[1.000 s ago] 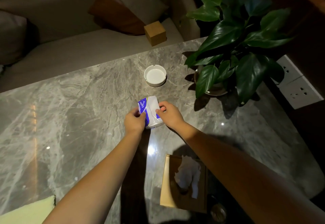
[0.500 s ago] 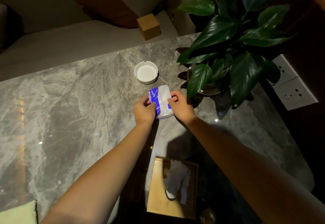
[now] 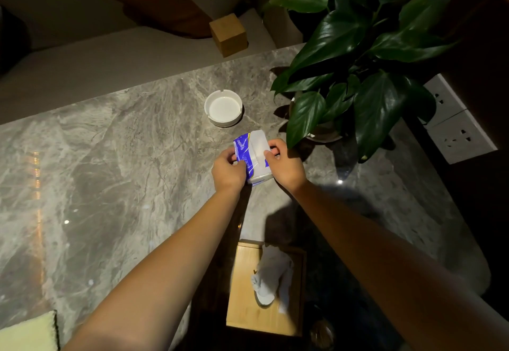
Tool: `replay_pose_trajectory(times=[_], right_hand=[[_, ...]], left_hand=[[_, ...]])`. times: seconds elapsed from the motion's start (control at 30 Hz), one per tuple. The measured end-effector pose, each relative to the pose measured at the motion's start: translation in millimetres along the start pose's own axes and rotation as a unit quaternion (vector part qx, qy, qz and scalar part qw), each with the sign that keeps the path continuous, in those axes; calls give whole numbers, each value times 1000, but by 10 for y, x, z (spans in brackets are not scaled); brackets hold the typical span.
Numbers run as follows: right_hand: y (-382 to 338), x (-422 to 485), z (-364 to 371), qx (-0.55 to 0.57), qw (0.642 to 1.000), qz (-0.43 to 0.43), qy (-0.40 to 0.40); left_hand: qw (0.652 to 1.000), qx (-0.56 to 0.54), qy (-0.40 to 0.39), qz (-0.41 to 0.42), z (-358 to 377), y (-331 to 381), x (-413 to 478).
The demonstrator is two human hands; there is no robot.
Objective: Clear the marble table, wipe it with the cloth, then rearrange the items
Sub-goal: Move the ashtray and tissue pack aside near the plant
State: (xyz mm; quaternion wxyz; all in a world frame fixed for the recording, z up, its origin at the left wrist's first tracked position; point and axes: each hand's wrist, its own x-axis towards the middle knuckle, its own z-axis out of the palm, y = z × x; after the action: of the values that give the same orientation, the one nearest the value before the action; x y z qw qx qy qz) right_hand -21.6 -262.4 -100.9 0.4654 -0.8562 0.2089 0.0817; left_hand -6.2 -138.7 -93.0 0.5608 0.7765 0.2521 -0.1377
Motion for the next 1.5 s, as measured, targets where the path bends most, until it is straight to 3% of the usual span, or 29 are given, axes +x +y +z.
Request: replay_pose_trajectory(times=[0.6, 0.83, 1.13, 1.37, 1.5], right_hand=[[28, -39, -62, 13, 999, 30, -4], [-68, 58, 20, -20, 997, 7, -79], [-66, 4, 29, -5, 998, 18, -55], [-55, -283, -140, 18, 999, 21, -24], [-51, -526, -313, 24, 999, 20, -19]], left_hand=[[997, -35, -56, -42, 12, 34, -87], [998, -38, -35, -36, -66, 79, -15], [997, -21, -54, -46, -128, 156, -130], [990, -10, -116, -77, -220, 188, -444], [991, 44, -127, -22, -342, 230, -688]])
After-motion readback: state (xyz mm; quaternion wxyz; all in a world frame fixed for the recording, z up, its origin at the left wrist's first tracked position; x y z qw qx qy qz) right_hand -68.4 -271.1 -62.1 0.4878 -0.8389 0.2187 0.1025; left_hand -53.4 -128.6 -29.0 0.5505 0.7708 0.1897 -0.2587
